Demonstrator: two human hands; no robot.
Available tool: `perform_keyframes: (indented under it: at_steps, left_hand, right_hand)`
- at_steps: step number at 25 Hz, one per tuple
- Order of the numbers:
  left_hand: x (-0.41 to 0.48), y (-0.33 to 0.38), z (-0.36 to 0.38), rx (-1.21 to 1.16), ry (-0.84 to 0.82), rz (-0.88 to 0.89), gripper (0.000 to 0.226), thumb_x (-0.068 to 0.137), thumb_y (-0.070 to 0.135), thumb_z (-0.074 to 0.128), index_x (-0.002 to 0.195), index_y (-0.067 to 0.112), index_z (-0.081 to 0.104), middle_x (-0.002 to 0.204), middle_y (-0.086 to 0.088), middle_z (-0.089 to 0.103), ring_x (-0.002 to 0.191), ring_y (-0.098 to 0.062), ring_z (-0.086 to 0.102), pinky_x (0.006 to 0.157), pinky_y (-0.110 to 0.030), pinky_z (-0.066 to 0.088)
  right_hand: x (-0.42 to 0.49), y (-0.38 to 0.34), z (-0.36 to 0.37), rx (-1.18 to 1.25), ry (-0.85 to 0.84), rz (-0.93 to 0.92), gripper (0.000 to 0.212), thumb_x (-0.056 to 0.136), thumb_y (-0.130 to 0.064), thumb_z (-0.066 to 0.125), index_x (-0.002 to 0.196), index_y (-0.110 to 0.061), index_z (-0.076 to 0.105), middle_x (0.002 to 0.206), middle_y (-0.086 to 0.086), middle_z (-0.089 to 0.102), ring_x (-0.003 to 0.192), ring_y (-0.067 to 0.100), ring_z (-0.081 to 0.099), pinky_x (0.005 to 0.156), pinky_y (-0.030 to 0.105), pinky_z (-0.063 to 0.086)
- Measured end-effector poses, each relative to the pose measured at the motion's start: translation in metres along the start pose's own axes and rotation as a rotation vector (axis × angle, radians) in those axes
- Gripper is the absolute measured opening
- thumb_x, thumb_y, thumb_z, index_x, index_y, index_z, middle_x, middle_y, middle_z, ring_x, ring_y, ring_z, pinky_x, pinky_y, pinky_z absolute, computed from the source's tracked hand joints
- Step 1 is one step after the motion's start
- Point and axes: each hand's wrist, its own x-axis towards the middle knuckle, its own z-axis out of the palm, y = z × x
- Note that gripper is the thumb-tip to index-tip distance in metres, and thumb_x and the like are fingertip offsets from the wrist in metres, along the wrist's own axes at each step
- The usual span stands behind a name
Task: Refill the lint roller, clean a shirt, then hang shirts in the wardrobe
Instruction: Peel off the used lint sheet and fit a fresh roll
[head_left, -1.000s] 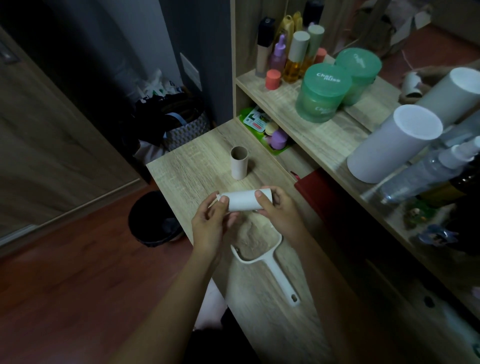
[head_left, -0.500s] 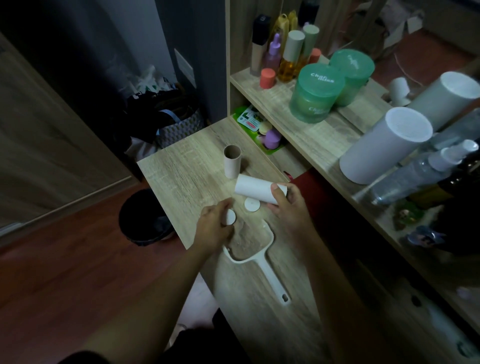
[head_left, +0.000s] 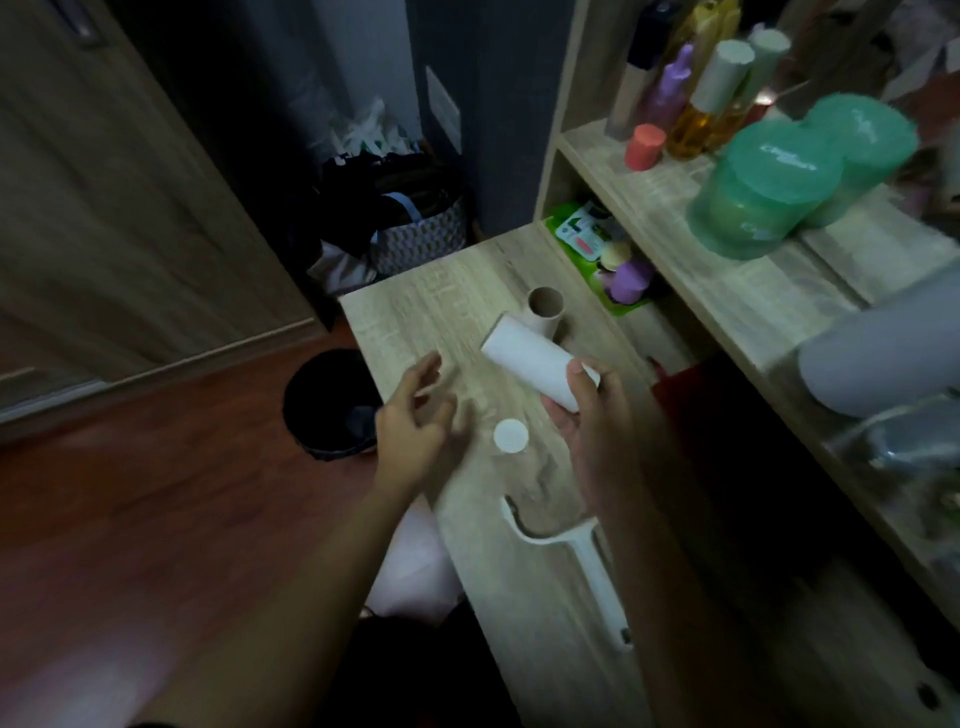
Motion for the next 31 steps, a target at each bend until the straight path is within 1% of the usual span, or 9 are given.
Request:
perform_keyframes:
  at_steps: [2,5,9,13,18,22,24,28,31]
  left_hand:
    - [0.022,-0.009,-0.036,-0.014,0.130,0.003,0.047,0.083,0.015,0.058,0.130,0.015,0.052,0.121,0.004,0.059,0.104,-0.007,0.057,0.086,-0.006,0.042]
    - [0.066,-0.038,-0.099,0.024,0.247,-0.047,0.043,0.088,0.007,0.057,0.130,0.012,0.053,0.123,-0.001,0.060,0.111,-0.011,0.057,0.096,-0.017,0.041]
    - [0.127,-0.091,-0.170,0.038,0.253,-0.168,0.040,0.092,0.007,0.050,0.132,0.012,0.051,0.128,-0.006,0.060,0.113,-0.009,0.055,0.097,-0.020,0.039]
    - [0.192,-0.179,-0.203,0.239,0.206,-0.240,0.041,0.094,0.014,0.047,0.135,0.009,0.049,0.130,-0.012,0.059,0.117,-0.025,0.056,0.093,-0.020,0.036]
    - [0.246,-0.337,-0.192,0.409,0.096,-0.367,0.048,0.098,0.022,0.042,0.141,0.001,0.037,0.135,-0.026,0.050,0.122,-0.040,0.048,0.097,-0.035,0.037]
    - [0.263,-0.467,-0.171,0.446,0.104,-0.421,0.055,0.097,0.025,0.045,0.142,-0.004,0.030,0.137,-0.029,0.045,0.125,-0.042,0.044,0.101,-0.040,0.036]
    - [0.268,-0.513,-0.159,0.427,0.126,-0.433,0.060,0.096,0.029,0.047,0.143,-0.003,0.027,0.140,-0.027,0.043,0.127,-0.041,0.042,0.101,-0.041,0.036]
    - [0.280,-0.570,-0.137,0.408,0.125,-0.502,0.051,0.098,0.024,0.045,0.140,-0.001,0.032,0.125,-0.028,0.055,0.107,-0.044,0.056,0.081,-0.044,0.046]
    - [0.278,-0.576,-0.134,0.438,0.123,-0.543,0.033,0.099,0.013,0.037,0.127,-0.003,0.042,0.110,-0.031,0.060,0.093,-0.045,0.058,0.069,-0.042,0.043]
  right_hand:
    - [-0.002,0.011,0.042,0.072,-0.032,0.029,0.002,0.090,-0.014,0.054,0.091,-0.015,0.052,0.095,-0.001,0.053,0.088,0.006,0.058,0.062,0.016,0.052]
    - [-0.006,0.038,0.114,0.111,-0.074,0.062,0.008,0.093,-0.015,0.050,0.087,-0.019,0.052,0.098,-0.002,0.053,0.093,0.008,0.056,0.063,0.016,0.052]
    - [0.000,0.091,0.211,0.075,-0.082,0.086,0.005,0.093,-0.018,0.052,0.097,-0.019,0.051,0.108,-0.001,0.052,0.098,0.013,0.059,0.067,0.017,0.053]
    - [0.041,0.182,0.271,-0.062,-0.069,0.085,0.019,0.092,-0.021,0.052,0.111,-0.021,0.049,0.119,0.003,0.050,0.105,0.015,0.058,0.068,0.017,0.053]
    - [0.114,0.341,0.285,-0.299,-0.135,0.193,0.029,0.093,-0.026,0.052,0.117,-0.012,0.049,0.120,0.006,0.049,0.106,0.020,0.055,0.072,0.020,0.052]
    - [0.180,0.473,0.265,-0.508,-0.119,0.340,0.032,0.091,-0.032,0.054,0.115,-0.013,0.044,0.120,0.011,0.051,0.098,0.022,0.054,0.086,0.038,0.053]
    - [0.208,0.520,0.257,-0.657,-0.134,0.378,0.040,0.091,-0.035,0.054,0.121,-0.011,0.042,0.124,0.014,0.051,0.097,0.023,0.054,0.085,0.039,0.052]
    - [0.251,0.572,0.258,-0.775,-0.199,0.331,0.053,0.091,-0.041,0.050,0.132,-0.012,0.034,0.132,0.014,0.047,0.098,0.022,0.053,0.075,0.032,0.045]
    - [0.253,0.584,0.254,-0.896,-0.322,0.393,0.068,0.091,-0.045,0.049,0.146,-0.021,0.017,0.149,0.009,0.030,0.128,0.029,0.042,0.092,0.037,0.041]
